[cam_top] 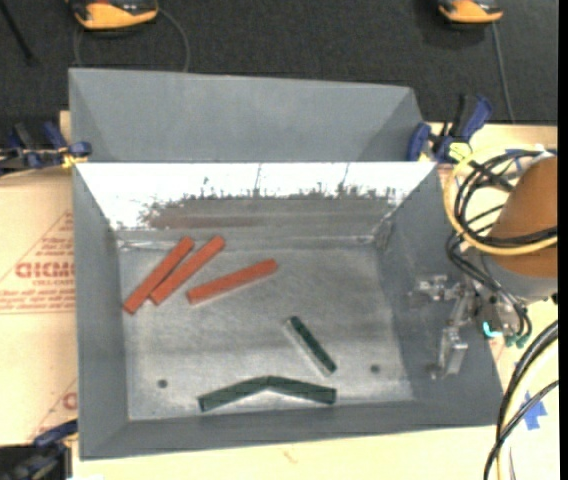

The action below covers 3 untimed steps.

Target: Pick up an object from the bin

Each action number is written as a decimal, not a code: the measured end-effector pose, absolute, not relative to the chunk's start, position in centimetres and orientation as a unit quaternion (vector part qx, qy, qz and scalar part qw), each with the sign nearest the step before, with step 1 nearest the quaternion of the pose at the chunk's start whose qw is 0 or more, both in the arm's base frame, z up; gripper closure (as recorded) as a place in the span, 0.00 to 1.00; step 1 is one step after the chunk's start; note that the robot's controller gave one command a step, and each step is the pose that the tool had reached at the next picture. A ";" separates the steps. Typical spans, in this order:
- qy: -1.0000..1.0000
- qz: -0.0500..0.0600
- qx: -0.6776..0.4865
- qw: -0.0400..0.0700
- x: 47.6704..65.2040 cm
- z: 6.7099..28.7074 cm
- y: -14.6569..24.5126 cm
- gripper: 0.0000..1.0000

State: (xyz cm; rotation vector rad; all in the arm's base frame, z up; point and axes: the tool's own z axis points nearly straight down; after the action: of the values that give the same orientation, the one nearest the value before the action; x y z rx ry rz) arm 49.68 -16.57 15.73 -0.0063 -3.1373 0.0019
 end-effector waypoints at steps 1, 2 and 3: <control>-1.000 0.001 0.001 -0.001 49.9 16.1 -16.5 1.00; -1.000 0.000 -0.006 -0.003 51.7 16.9 -13.5 1.00; -1.000 0.001 -0.006 -0.002 51.6 16.8 -13.8 0.00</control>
Offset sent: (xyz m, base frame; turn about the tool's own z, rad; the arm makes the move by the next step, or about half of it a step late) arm 0.0000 0.0000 0.0000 0.0000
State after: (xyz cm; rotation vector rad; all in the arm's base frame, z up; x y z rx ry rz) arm 51.57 -13.79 16.82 -0.0198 -3.1456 0.0040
